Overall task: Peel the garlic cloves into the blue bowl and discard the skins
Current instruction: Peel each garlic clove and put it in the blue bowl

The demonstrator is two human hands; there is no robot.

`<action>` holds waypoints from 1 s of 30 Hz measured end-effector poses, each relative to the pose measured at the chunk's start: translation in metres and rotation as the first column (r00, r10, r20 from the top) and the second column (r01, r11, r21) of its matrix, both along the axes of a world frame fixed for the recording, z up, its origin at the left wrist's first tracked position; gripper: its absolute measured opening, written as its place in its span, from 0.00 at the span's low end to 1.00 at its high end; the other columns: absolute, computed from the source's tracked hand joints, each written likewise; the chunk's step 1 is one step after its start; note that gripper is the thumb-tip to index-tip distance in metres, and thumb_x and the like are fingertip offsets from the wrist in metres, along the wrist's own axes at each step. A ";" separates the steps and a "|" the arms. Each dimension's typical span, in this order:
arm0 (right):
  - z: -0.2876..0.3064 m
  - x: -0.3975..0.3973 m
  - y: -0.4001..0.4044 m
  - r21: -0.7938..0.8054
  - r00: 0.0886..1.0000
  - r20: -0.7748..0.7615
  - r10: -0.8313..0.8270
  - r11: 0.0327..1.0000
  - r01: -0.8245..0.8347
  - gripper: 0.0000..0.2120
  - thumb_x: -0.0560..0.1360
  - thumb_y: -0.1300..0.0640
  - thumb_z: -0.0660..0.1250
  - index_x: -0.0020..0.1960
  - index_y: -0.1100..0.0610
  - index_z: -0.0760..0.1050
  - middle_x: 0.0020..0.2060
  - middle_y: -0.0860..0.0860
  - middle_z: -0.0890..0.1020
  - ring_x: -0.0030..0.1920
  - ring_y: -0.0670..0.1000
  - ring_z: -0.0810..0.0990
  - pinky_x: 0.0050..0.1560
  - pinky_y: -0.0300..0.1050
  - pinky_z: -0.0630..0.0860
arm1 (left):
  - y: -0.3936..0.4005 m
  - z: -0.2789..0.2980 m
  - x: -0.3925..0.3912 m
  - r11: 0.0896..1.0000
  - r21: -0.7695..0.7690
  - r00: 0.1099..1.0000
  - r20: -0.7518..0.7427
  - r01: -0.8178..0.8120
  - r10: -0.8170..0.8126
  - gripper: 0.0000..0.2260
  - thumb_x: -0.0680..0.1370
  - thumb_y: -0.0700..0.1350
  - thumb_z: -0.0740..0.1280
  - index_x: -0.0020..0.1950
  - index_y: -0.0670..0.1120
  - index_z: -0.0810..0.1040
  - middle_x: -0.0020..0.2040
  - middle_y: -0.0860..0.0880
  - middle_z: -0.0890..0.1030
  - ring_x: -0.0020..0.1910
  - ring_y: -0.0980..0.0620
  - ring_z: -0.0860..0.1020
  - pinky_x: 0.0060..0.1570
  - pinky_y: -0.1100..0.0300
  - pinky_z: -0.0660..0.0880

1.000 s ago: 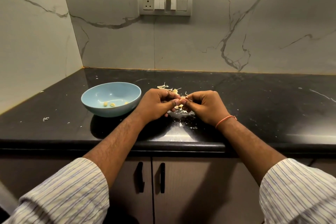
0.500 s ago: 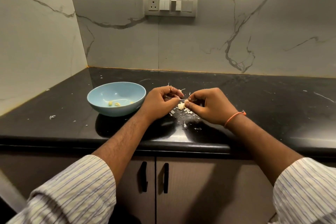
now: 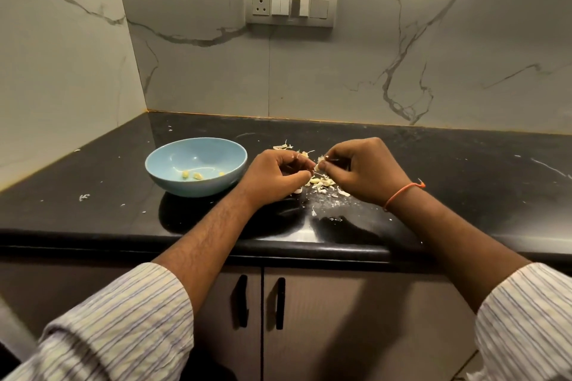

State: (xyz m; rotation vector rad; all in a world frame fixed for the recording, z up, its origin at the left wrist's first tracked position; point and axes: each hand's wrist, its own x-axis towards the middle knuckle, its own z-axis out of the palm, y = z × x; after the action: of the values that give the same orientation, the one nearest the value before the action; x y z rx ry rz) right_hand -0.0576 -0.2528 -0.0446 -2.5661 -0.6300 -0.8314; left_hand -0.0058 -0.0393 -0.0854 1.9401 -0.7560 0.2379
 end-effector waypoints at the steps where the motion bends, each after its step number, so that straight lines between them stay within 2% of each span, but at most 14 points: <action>1: -0.004 0.002 0.001 0.040 1.000 -0.028 -0.007 0.999 0.008 0.06 0.78 0.53 0.76 0.50 0.54 0.88 0.36 0.46 0.86 0.36 0.43 0.82 0.40 0.39 0.78 | 0.001 0.001 -0.001 1.000 -0.006 1.000 0.013 0.018 -0.017 0.07 0.78 0.43 0.77 0.55 0.48 0.88 0.47 0.53 0.89 0.48 0.55 0.87 0.56 0.52 0.85; 4: -0.011 0.010 0.000 0.183 0.996 -0.084 0.001 0.983 0.015 0.06 0.77 0.52 0.77 0.49 0.53 0.89 0.35 0.44 0.86 0.35 0.42 0.83 0.39 0.37 0.78 | 0.001 0.001 -0.003 0.999 -0.045 0.997 0.067 0.031 -0.028 0.10 0.76 0.45 0.79 0.56 0.46 0.88 0.47 0.51 0.89 0.48 0.53 0.88 0.53 0.54 0.85; 9: -0.016 0.020 -0.002 0.304 0.987 -0.129 0.096 0.951 -0.053 0.06 0.78 0.51 0.76 0.48 0.54 0.88 0.35 0.45 0.87 0.37 0.45 0.86 0.40 0.44 0.83 | 0.001 0.000 0.003 0.997 -0.071 0.994 0.099 -0.029 0.036 0.10 0.78 0.46 0.78 0.58 0.45 0.88 0.48 0.51 0.89 0.49 0.55 0.88 0.54 0.55 0.85; 11: -0.021 0.022 -0.004 0.360 0.984 -0.127 0.123 0.930 -0.070 0.06 0.78 0.52 0.76 0.46 0.54 0.88 0.35 0.45 0.87 0.36 0.44 0.85 0.40 0.42 0.82 | 0.001 -0.001 0.005 0.996 -0.076 0.995 0.086 -0.035 0.042 0.10 0.79 0.46 0.77 0.59 0.45 0.88 0.48 0.51 0.89 0.49 0.55 0.88 0.55 0.56 0.85; 13: -0.027 0.022 -0.006 0.396 0.980 -0.130 0.151 0.914 -0.088 0.06 0.79 0.54 0.75 0.45 0.55 0.88 0.34 0.44 0.86 0.34 0.40 0.83 0.38 0.35 0.78 | 0.001 -0.001 0.007 0.997 -0.062 0.995 0.086 -0.044 0.049 0.10 0.79 0.46 0.77 0.58 0.45 0.88 0.48 0.52 0.89 0.49 0.56 0.87 0.55 0.56 0.84; 15: -0.032 0.020 -0.005 0.400 0.975 -0.136 0.177 0.910 -0.110 0.07 0.79 0.55 0.74 0.45 0.56 0.87 0.34 0.44 0.86 0.34 0.39 0.82 0.39 0.31 0.76 | 0.001 -0.002 0.008 0.998 -0.044 0.995 0.082 -0.047 0.051 0.10 0.78 0.47 0.77 0.59 0.46 0.88 0.48 0.52 0.89 0.49 0.56 0.87 0.53 0.58 0.84; 21: -0.036 0.021 -0.006 0.342 0.983 -0.070 0.172 0.929 -0.138 0.06 0.80 0.56 0.73 0.46 0.55 0.86 0.37 0.45 0.86 0.37 0.39 0.82 0.40 0.29 0.73 | 0.001 -0.001 0.009 0.998 -0.054 1.000 0.001 -0.018 0.018 0.09 0.80 0.44 0.75 0.59 0.44 0.87 0.47 0.51 0.89 0.43 0.59 0.86 0.45 0.67 0.79; 26: -0.038 0.024 -0.007 0.281 0.990 0.005 0.140 0.950 -0.135 0.05 0.79 0.55 0.74 0.49 0.56 0.87 0.38 0.45 0.86 0.39 0.42 0.83 0.42 0.36 0.77 | 0.001 -0.002 0.009 0.998 -0.055 0.999 -0.004 -0.041 0.041 0.09 0.80 0.44 0.76 0.59 0.45 0.88 0.46 0.50 0.89 0.43 0.56 0.86 0.45 0.65 0.80; 30: -0.040 0.023 -0.007 0.226 0.994 0.093 0.063 0.971 -0.083 0.06 0.77 0.52 0.76 0.50 0.54 0.88 0.38 0.47 0.87 0.38 0.47 0.84 0.40 0.50 0.81 | 0.000 -0.003 0.006 0.995 -0.069 0.996 0.036 -0.075 0.078 0.08 0.77 0.43 0.79 0.54 0.43 0.89 0.39 0.54 0.87 0.35 0.63 0.83 0.39 0.71 0.76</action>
State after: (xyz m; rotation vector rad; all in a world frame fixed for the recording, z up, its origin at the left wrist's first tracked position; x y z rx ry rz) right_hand -0.0343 -0.2600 -0.0845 -2.2964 -0.6107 -0.9344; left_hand -0.0001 -0.0394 -0.0885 1.9070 -0.6908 0.3445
